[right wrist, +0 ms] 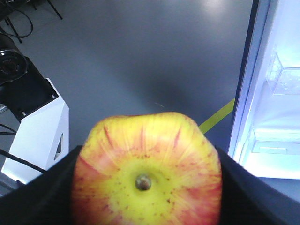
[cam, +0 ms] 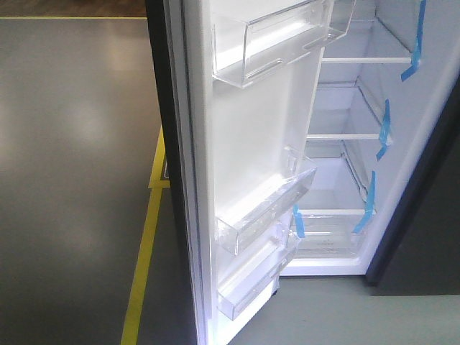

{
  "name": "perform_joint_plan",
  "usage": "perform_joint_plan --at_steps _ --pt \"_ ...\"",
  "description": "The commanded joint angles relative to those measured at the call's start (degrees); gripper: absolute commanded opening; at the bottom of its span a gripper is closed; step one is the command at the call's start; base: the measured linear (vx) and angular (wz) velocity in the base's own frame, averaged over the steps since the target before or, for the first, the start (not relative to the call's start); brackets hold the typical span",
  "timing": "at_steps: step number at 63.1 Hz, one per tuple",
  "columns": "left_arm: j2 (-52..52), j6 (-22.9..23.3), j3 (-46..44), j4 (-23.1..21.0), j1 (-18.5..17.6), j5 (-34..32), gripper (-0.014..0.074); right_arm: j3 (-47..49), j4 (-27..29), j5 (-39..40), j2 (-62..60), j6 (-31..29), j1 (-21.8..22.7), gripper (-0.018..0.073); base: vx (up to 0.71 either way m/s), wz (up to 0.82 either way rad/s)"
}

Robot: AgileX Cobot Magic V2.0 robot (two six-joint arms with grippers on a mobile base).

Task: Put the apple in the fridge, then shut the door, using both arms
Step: 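Drive up close to the open refrigerator door shelves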

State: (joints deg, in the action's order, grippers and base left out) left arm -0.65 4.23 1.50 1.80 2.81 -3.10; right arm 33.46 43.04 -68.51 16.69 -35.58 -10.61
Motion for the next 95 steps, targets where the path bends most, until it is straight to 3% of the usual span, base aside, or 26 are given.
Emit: perform_joint_plan --at_steps 1,95 --pt "-0.78 0.38 1.19 -0.53 0.04 -4.16 -0.0006 1.35 3.15 2.75 0.76 -0.11 -0.06 0.0367 0.08 -0.01" --pt "-0.78 0.38 1.19 -0.53 0.04 -4.16 -0.0006 1.35 3.15 2.05 0.76 -0.11 -0.06 0.0367 0.07 0.00"
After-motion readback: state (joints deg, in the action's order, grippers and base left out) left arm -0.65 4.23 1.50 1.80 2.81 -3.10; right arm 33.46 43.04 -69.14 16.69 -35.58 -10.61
